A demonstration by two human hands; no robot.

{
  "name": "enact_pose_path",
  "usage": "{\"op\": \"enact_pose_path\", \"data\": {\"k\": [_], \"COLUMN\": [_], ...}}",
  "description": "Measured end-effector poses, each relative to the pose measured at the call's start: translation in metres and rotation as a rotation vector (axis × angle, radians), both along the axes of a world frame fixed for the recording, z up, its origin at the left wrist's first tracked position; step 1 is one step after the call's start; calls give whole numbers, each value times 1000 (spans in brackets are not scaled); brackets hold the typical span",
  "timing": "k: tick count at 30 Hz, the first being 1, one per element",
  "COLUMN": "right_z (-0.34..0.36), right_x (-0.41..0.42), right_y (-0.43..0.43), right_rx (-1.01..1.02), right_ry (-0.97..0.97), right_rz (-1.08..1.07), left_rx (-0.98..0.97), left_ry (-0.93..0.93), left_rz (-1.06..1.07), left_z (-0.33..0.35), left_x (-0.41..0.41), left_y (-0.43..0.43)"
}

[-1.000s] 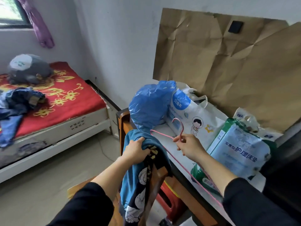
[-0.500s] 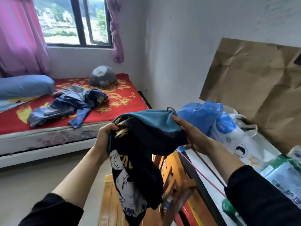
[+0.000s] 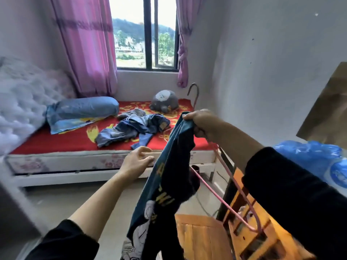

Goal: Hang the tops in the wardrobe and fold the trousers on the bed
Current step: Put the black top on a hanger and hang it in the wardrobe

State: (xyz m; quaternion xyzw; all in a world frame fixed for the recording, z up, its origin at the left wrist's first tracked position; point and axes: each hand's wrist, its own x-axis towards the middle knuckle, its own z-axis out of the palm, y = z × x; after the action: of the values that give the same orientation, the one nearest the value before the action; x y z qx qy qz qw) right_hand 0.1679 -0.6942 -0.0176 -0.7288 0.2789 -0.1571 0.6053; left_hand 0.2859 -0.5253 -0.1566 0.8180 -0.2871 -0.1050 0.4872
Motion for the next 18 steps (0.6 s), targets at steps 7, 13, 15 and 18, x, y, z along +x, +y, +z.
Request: {"op": "enact_pose_path", "data": {"k": [7,13,15,18], "right_z": [-11,8,15,22], "right_x": [107,149,157,166], "right_y": [82,116,118,118], "right_rx": [176,165,180,179], "right_ry": [-96,-139,-153,-156], "right_rz": [-20,4,17,49], "left_rx": [-87,-173,-177,-134], "left_ry": [488,361,313,211], "left_rz": [-295,-124,-97,-62], "left_z": [4,-8,-11,-14], "left_x": [36,73,86,96], "left_y": [77,81,86,89]}}
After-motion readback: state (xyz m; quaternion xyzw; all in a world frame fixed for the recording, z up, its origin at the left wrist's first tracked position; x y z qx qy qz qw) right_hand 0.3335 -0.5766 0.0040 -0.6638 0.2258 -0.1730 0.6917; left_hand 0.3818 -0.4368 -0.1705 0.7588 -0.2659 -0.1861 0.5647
